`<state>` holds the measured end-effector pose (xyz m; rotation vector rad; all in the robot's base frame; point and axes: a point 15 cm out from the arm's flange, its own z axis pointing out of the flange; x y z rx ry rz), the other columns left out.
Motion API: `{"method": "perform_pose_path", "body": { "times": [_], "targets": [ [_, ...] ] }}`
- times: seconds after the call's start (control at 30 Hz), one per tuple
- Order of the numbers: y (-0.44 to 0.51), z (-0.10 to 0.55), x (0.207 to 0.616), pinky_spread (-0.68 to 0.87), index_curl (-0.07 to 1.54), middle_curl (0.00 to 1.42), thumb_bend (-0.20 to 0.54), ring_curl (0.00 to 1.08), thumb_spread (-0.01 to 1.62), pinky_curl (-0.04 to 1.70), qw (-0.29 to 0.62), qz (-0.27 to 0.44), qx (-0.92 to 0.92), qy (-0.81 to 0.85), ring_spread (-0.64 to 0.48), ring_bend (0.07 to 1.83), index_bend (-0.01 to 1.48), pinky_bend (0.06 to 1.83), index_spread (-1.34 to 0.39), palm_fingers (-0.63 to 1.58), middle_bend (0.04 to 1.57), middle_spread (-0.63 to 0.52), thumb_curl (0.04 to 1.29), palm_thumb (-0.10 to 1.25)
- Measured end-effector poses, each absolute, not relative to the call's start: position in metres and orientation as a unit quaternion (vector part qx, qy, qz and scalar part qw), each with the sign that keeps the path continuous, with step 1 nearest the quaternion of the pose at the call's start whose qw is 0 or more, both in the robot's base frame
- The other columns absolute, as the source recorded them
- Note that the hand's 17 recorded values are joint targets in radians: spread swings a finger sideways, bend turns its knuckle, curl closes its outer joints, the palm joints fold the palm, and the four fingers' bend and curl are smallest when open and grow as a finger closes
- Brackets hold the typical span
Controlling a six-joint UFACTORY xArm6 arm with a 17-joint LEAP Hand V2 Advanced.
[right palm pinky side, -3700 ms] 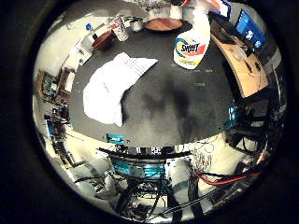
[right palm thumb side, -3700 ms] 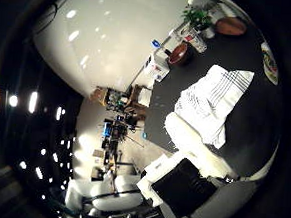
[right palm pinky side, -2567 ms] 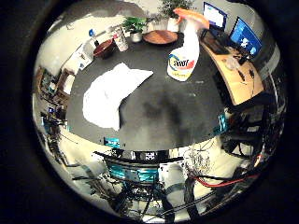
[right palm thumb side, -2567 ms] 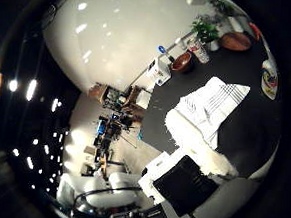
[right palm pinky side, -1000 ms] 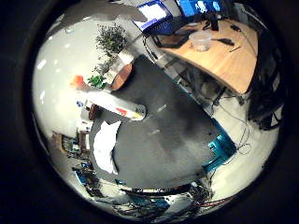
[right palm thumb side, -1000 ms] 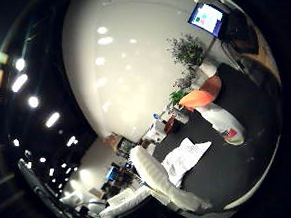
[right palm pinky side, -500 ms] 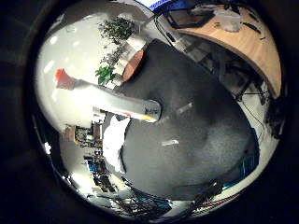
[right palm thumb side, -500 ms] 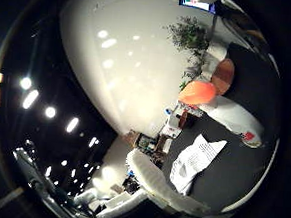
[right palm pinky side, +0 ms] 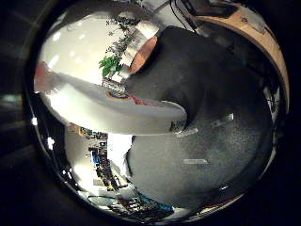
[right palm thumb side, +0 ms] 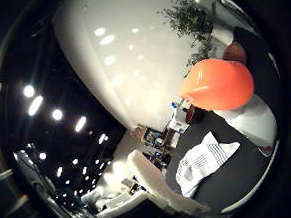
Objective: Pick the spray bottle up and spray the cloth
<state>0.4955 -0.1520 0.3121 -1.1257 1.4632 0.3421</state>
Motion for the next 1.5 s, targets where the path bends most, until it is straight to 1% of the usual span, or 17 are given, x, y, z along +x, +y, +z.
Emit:
{"method": "perform_pose_path", "body": {
  "times": [0.27,0.57,0.73,0.83,0.87,0.93,1.0,1.03,1.07,1.13,1.2,1.23,1.27,1.3,1.37,1.43,1.5],
  "targets": [
    [-0.143,0.305,0.513,0.63,0.30,0.31,-0.025,0.24,1.03,0.17,0.579,0.151,-0.489,0.635,0.36,0.33,0.17,0.90,-0.06,0.10,0.19,0.25,0.41,0.46],
    [-0.121,0.290,0.527,0.64,0.29,0.32,-0.025,0.25,0.98,0.18,0.562,0.157,-0.501,0.639,0.35,0.36,0.16,0.91,-0.06,0.15,0.20,0.25,0.43,0.51],
    [-0.109,0.283,0.534,0.66,0.27,0.32,-0.023,0.27,0.96,0.18,0.551,0.160,-0.506,0.644,0.32,0.49,0.15,0.95,-0.06,0.29,0.21,0.24,0.45,0.57],
    [-0.103,0.281,0.536,0.63,0.25,0.34,-0.022,0.29,0.94,0.18,0.544,0.160,-0.511,0.646,0.27,0.64,0.14,1.00,-0.09,0.40,0.25,0.21,0.46,0.62],
    [-0.102,0.280,0.537,0.61,0.25,0.34,-0.022,0.30,0.93,0.18,0.543,0.160,-0.511,0.647,0.22,0.70,0.14,1.01,-0.10,0.44,0.27,0.19,0.46,0.63],
    [-0.099,0.280,0.538,0.50,0.24,0.36,-0.023,0.33,0.91,0.17,0.541,0.163,-0.510,0.649,0.07,0.81,0.14,1.06,-0.13,0.52,0.33,0.12,0.47,0.67],
    [-0.097,0.279,0.540,0.32,0.23,0.39,-0.024,0.35,0.89,0.16,0.539,0.164,-0.509,0.651,-0.07,0.90,0.15,1.08,-0.18,0.60,0.40,0.02,0.48,0.70],
    [-0.097,0.278,0.540,0.16,0.22,0.40,-0.022,0.37,0.88,0.17,0.538,0.163,-0.509,0.652,-0.16,0.97,0.14,1.15,-0.20,0.69,0.43,-0.04,0.48,0.72],
    [-0.096,0.278,0.541,-0.04,0.21,0.41,-0.019,0.39,0.87,0.18,0.537,0.162,-0.509,0.653,-0.24,1.03,0.14,1.21,-0.25,0.79,0.47,-0.11,0.49,0.75],
    [-0.096,0.277,0.543,-0.30,0.21,0.45,-0.017,0.41,0.84,0.19,0.534,0.160,-0.507,0.657,-0.33,1.08,0.16,1.25,-0.33,0.96,0.55,-0.23,0.50,0.80],
    [-0.096,0.275,0.545,-0.51,0.24,0.50,-0.029,0.44,0.75,0.22,0.531,0.157,-0.506,0.661,-0.37,1.10,0.19,1.24,-0.43,1.12,0.62,-0.34,0.53,0.83],
    [-0.097,0.275,0.546,-0.55,0.27,0.52,-0.033,0.45,0.71,0.23,0.531,0.155,-0.505,0.663,-0.36,1.11,0.23,1.21,-0.47,1.18,0.67,-0.37,0.54,0.84],
    [-0.096,0.274,0.547,-0.56,0.30,0.55,-0.035,0.45,0.68,0.23,0.530,0.154,-0.505,0.664,-0.36,1.10,0.28,1.19,-0.49,1.27,0.71,-0.38,0.54,0.85],
    [-0.096,0.274,0.547,-0.57,0.33,0.57,-0.037,0.46,0.66,0.25,0.530,0.154,-0.505,0.664,-0.35,1.11,0.33,1.19,-0.50,1.27,0.77,-0.39,0.55,0.85],
    [-0.096,0.275,0.547,-0.54,0.41,0.61,-0.037,0.48,0.63,0.28,0.530,0.154,-0.505,0.664,-0.32,1.14,0.47,1.19,-0.51,1.35,0.85,-0.37,0.56,0.86],
    [-0.096,0.275,0.547,-0.51,0.47,0.63,-0.032,0.50,0.62,0.32,0.531,0.154,-0.505,0.663,-0.31,1.19,0.56,1.21,-0.50,1.35,0.92,-0.35,0.57,0.87],
    [-0.097,0.275,0.547,-0.46,0.55,0.66,-0.024,0.53,0.67,0.36,0.532,0.151,-0.506,0.662,-0.28,1.24,0.71,1.24,-0.46,1.36,1.01,-0.31,0.59,0.89]
  ]
}}
